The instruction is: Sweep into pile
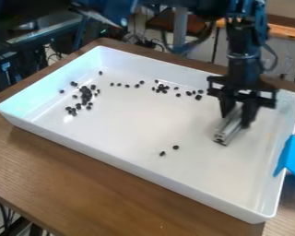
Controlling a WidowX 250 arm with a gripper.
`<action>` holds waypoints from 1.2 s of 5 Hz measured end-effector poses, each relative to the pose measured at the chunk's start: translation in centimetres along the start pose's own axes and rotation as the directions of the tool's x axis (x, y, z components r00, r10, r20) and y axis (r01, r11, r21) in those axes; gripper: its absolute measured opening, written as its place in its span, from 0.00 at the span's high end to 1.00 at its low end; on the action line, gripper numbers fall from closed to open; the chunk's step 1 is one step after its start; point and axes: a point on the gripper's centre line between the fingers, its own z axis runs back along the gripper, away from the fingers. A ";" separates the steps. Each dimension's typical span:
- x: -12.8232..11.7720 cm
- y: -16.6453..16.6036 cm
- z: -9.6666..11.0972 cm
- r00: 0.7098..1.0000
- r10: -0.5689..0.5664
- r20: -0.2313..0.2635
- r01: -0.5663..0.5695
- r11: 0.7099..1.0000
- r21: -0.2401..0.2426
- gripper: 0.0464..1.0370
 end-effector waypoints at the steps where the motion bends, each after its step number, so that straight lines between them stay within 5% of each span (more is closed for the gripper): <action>1: 0.0 0.6 0.0 1.000 0.006 0.011 -0.006 1.000 0.001 0.66; 6: -0.8 10.0 1.2 0.996 0.089 -0.013 -0.090 0.996 -0.029 0.66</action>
